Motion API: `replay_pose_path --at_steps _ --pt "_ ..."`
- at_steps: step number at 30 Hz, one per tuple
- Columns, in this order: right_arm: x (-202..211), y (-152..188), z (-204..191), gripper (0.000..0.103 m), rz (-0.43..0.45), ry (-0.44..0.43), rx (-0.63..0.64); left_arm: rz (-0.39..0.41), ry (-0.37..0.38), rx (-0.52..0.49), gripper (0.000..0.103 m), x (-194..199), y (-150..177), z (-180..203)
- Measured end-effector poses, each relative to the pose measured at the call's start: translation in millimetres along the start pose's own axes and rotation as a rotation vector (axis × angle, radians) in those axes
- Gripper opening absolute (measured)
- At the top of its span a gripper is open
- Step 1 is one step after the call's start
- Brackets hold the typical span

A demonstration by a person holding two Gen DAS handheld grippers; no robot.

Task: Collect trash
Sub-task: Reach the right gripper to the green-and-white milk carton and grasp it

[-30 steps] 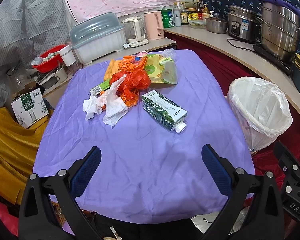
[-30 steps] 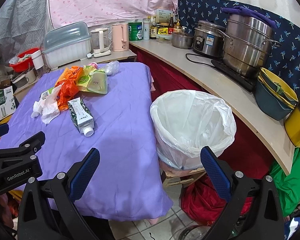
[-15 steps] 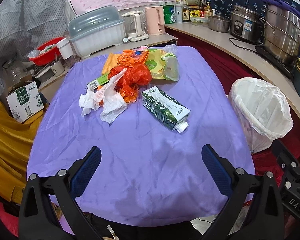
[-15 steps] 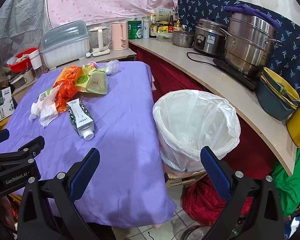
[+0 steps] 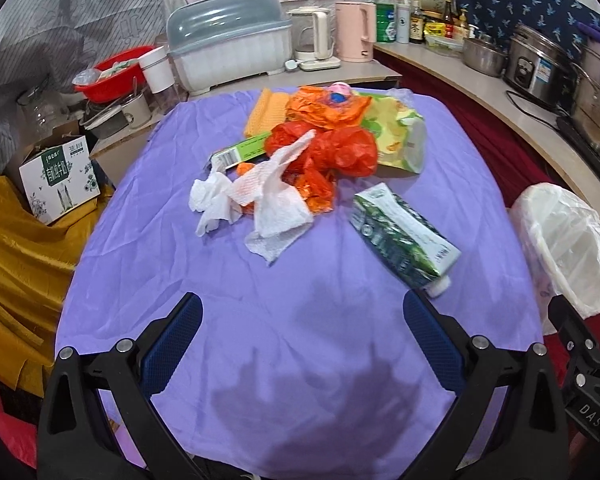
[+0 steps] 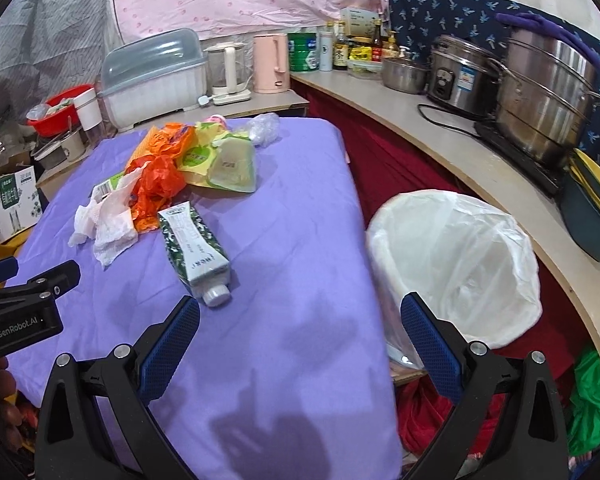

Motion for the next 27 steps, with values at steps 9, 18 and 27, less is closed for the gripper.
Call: replay_pose_path --at_steps 9,18,27 --pt "-41.0 -18.6 -44.3 0.096 -0.056 -0.076 0.025 -0.032 -0.007 0.052 0.096 -33.7 -24.0 -38.6" --pt "-86.2 -41.6 -83.6 0.096 -0.097 -0.116 0.072 -0.094 0.014 0.083 0.096 -74.8 -43.8 -59.5" --pt "-126.2 -52.5 -100.1 0.096 -0.145 -0.125 0.097 -0.154 0.071 0.126 0.096 -115.0 -67.8 -65.7"
Point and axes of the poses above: each gripper's, at about its wrist camera, not at the fingertips, and x roughly against the way its jaws point, z to its right, y to its underside, the point moved 9 cm from there along -x, roughly the way its jaws point, and after that the axes turned 14 degrees about -z, right-handed, at the moved point
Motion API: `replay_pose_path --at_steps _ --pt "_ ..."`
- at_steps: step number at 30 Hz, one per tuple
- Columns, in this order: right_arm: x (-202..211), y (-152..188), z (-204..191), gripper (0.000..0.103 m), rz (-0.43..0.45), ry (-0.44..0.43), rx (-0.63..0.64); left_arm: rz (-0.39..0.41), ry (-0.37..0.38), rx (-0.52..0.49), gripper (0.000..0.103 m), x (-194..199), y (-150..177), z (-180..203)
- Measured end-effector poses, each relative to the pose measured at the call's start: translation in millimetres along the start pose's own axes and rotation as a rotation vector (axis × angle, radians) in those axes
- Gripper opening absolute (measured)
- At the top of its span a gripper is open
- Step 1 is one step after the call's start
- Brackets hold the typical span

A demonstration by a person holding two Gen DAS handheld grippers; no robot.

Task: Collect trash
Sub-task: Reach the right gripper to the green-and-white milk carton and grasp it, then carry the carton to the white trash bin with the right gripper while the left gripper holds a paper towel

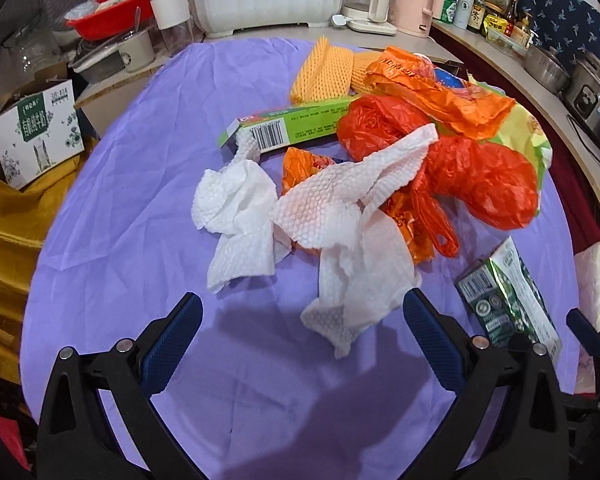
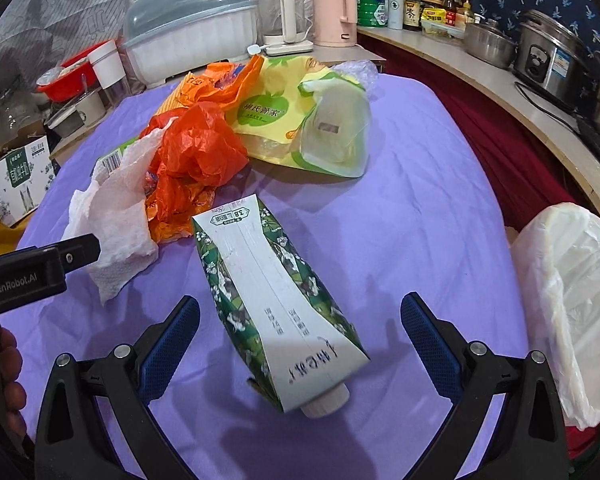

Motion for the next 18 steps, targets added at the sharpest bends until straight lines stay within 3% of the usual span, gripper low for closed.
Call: replay_pose_path --at_steps 3,5,11,13,16,18 --pt "-8.9 -4.7 -2.4 0.096 0.000 -0.005 0.008 -0.010 0.024 0.000 0.094 -9.0 -5.4 2.6" --pt "-14.5 -5.7 -2.6 0.093 -0.010 -0.002 0.008 -0.019 0.038 -0.011 0.087 -14.2 -6.9 6.6" --pt "-20.7 -2.5 -10.0 0.072 -0.026 -0.022 0.023 -0.047 0.068 -0.048 0.048 -22.6 -3.5 16.0" --pt "-17.9 -0.4 -11.3 0.069 -0.024 -0.026 0.019 -0.056 0.083 -0.060 0.024 -22.9 0.3 18.4" --pt "-11.4 4.2 -13.2 0.065 -0.008 -0.026 0.028 -0.049 0.089 -0.074 0.010 -17.9 8.9 23.3" --pt "-8.1 8.3 -14.7 0.065 -0.004 -0.022 0.034 -0.038 0.085 -0.082 0.009 -12.6 12.2 26.8"
Point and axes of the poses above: each gripper's, at about its wrist camera, not at the fingertips, and x roughly against the way its jaws point, z to its right, y to its underside, the point moved 9 cm from there along -x, roughly the way its jaws point, and after that the axes turned 14 degrees about -z, right-handed, at the moved point
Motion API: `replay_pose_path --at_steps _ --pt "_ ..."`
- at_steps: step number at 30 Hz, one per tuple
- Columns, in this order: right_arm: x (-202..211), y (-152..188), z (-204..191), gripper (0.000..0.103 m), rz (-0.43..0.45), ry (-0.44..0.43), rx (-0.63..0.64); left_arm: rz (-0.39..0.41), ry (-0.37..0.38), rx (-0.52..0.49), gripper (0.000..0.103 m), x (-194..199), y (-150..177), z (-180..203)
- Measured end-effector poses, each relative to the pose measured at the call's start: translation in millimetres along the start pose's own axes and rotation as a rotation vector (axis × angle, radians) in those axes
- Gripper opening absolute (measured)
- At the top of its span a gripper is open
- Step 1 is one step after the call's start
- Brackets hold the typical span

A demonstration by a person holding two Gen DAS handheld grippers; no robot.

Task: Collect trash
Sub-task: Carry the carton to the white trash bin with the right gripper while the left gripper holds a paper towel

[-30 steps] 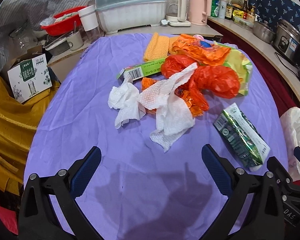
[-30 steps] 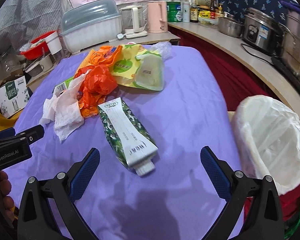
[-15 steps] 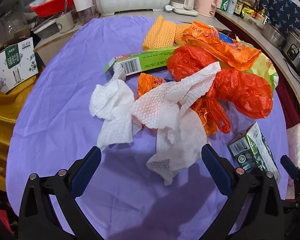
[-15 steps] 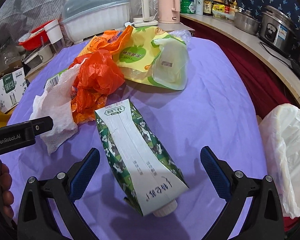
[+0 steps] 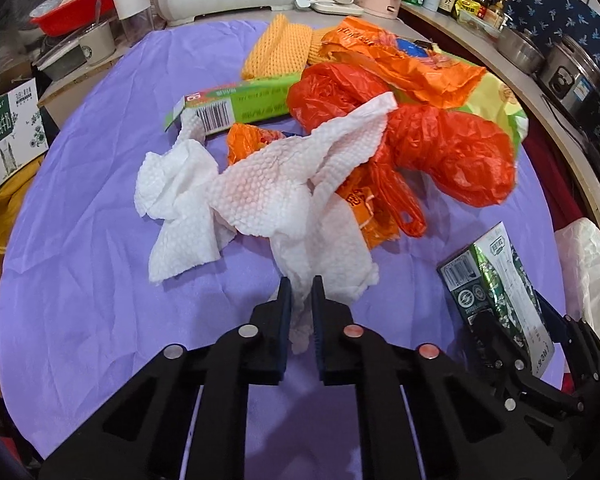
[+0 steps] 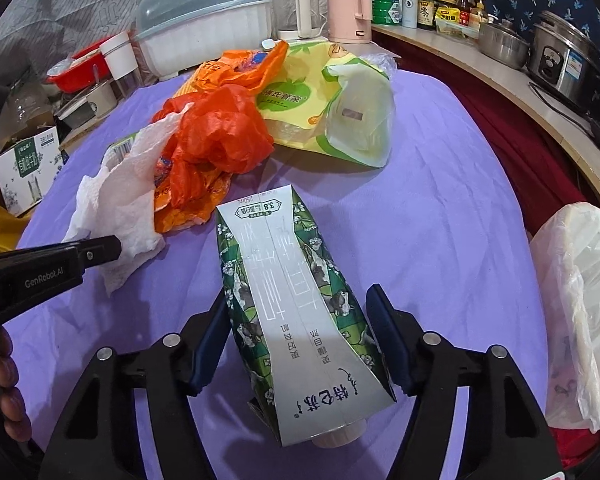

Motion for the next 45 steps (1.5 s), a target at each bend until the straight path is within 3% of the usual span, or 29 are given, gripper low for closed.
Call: replay_pose_path --at_steps 4,24,35,45 --pt "11.3 13.0 0.8 0.057 0.004 -0.005 -0.010 0.016 0.004 -0.018 0.005 11.6 7.5 7.1" --pt "79.1 46.5 48.3 0.057 0.099 -0.004 -0.127 0.108 0.061 -0.151 0.003 80.7 48.6 70.7" --pt "116.1 58.6 108.4 0.057 0.166 0.034 -0.245 0.143 0.111 -0.290 0.003 104.8 64.3 145.7" --pt "137.8 80.4 187.5 0.057 0.205 0.106 -0.402 0.145 0.190 -0.436 0.003 119.5 69.3 231.5"
Point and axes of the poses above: each gripper's, at about its wrist camera, not at the fingertips, and x roughly against the way its jaws point, z to its right, y to its underside, the point moved 9 cm from there along -x, roughly the way its jaws point, and after that the axes turned 14 degrees about -z, right-handed, at the moved point
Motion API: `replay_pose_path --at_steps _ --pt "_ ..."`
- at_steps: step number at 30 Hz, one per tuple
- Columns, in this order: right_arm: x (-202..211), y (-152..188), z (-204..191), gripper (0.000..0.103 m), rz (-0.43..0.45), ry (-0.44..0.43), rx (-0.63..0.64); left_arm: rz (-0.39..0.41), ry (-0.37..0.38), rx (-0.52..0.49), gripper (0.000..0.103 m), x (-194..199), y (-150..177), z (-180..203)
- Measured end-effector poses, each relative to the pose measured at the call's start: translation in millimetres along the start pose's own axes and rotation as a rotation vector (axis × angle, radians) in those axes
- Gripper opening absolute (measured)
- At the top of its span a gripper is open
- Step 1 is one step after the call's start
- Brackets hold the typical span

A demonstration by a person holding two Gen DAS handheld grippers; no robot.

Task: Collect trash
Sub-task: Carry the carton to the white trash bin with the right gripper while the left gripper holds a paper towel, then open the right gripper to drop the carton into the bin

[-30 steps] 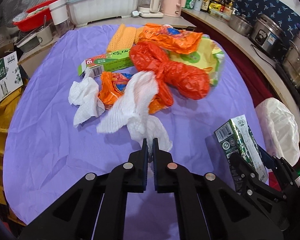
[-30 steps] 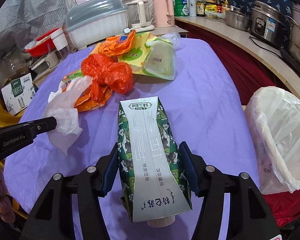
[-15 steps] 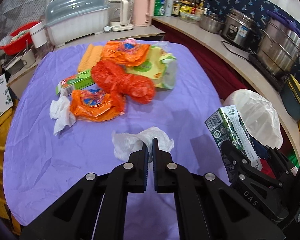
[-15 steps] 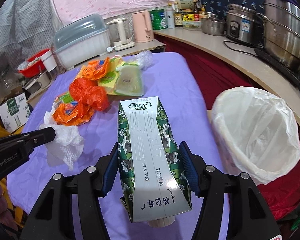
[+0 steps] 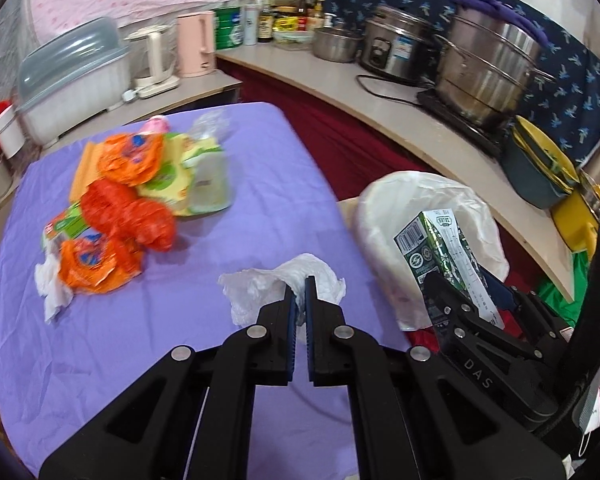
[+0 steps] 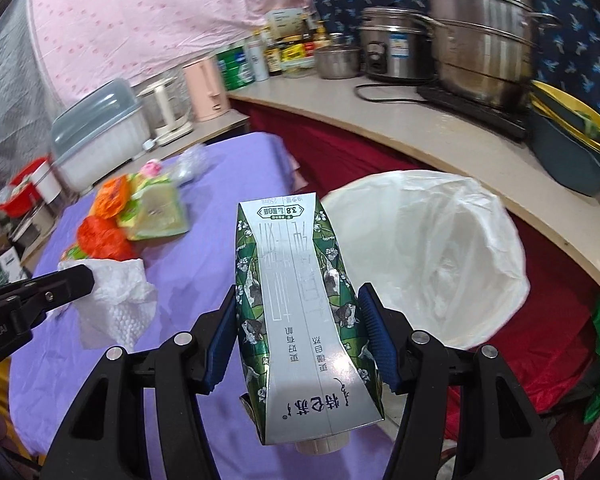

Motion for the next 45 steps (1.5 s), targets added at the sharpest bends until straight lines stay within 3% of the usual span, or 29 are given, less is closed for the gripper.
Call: replay_pose_path --at_steps 9,16,27,29,33,34,45 --pt "1.3 -10.6 93.7 0.057 0.011 0.105 -0.163 0.001 0.090 -0.151 0.004 -17.0 -36.6 88.3" --pt "-15.0 -14.6 127.3 0.057 -0.015 0.150 -0.213 -0.022 0.154 -0.252 0.004 -45.6 -58.9 141.8" --pt "-42.3 -20.7 140.0 0.057 -0.060 0.155 -0.247 -0.115 0.174 -0.250 0.005 -99.3 -69.9 140.8" --pt "-45.1 -23.6 138.0 0.058 -0.064 0.147 -0.244 -0.109 0.165 -0.244 0.010 -100.6 -71.7 137.6" --pt "-43.9 -30.2 134.0 0.063 -0.044 0.151 -0.248 -0.056 0.137 -0.228 0.050 -91.3 -78.0 130.9" --pt "-43.1 -31.7 133.5 0.065 -0.039 0.151 -0.250 -0.041 0.127 -0.229 0.054 -88.1 -79.9 129.4" --pt "-24.4 -42.1 112.2 0.068 0.000 0.136 -0.227 0.000 0.098 -0.171 0.056 -72.4 -90.3 102.1"
Point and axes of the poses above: each gripper's, at about its wrist camera, not at the fingertips, and x roughly against the way its jaws point, z to its right, y to its underside, the point moved 9 cm from there along -x, roughly the way its jaws point, and after that the axes turned 14 degrees about -z, right-handed, at the moved point
